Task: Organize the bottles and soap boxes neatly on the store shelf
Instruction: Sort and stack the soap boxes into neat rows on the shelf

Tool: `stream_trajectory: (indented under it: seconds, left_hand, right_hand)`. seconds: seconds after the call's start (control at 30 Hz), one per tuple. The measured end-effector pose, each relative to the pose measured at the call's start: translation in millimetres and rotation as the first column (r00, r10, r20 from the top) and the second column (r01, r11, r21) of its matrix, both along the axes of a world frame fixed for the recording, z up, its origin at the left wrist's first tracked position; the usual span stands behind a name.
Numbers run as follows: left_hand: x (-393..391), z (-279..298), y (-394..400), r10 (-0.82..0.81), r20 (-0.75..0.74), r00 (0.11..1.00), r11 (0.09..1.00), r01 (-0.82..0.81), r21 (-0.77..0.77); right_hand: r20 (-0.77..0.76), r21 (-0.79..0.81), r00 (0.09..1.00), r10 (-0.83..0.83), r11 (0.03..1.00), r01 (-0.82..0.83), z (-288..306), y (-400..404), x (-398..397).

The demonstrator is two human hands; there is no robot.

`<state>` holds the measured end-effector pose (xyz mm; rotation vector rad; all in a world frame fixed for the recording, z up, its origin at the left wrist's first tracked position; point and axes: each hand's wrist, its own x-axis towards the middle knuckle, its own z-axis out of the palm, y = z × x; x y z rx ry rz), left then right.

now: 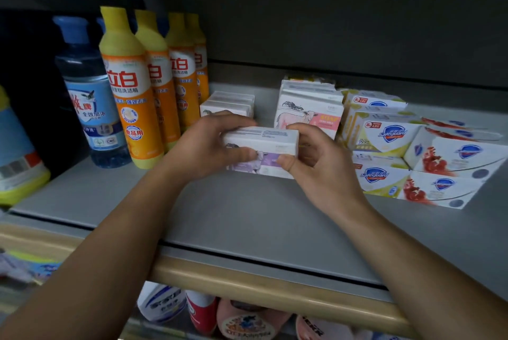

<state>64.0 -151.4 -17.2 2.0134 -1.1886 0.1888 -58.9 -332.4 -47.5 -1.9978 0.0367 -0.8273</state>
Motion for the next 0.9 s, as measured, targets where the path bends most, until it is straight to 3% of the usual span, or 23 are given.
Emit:
stream_trajectory:
  seconds: [0.27,0.37,0.53,0.73,0.9]
  left_hand:
    - [10,-13,17,0.151,0.199,0.968,0.968,-0.185,0.17]
    - [12,-17,18,0.251,0.196,0.948,0.939,-0.288,0.187]
    - [-9,-25,7,0.3,0.438,0.847,0.926,-0.368,0.078]
    - [7,-26,3,0.234,0.589,0.774,0.901,-0.4,0.167]
    - [42,-27,-9,0.273,0.538,0.797,0.877,-0.437,0.202]
  right_hand:
    - [-0.195,-0.241,0.981,0.022,0.968,-0.07,-13,6,4]
    - [-0.283,-0.429,0.956,-0.072,0.901,-0.059,-15,5,3]
    - [-0.46,-0.661,0.842,-0.282,0.742,-0.112,-21,6,3]
    - [-0.459,-0.69,0.831,-0.316,0.716,-0.109,-25,6,6]
    - [-0.466,-0.685,0.827,-0.314,0.72,-0.113,-24,5,7]
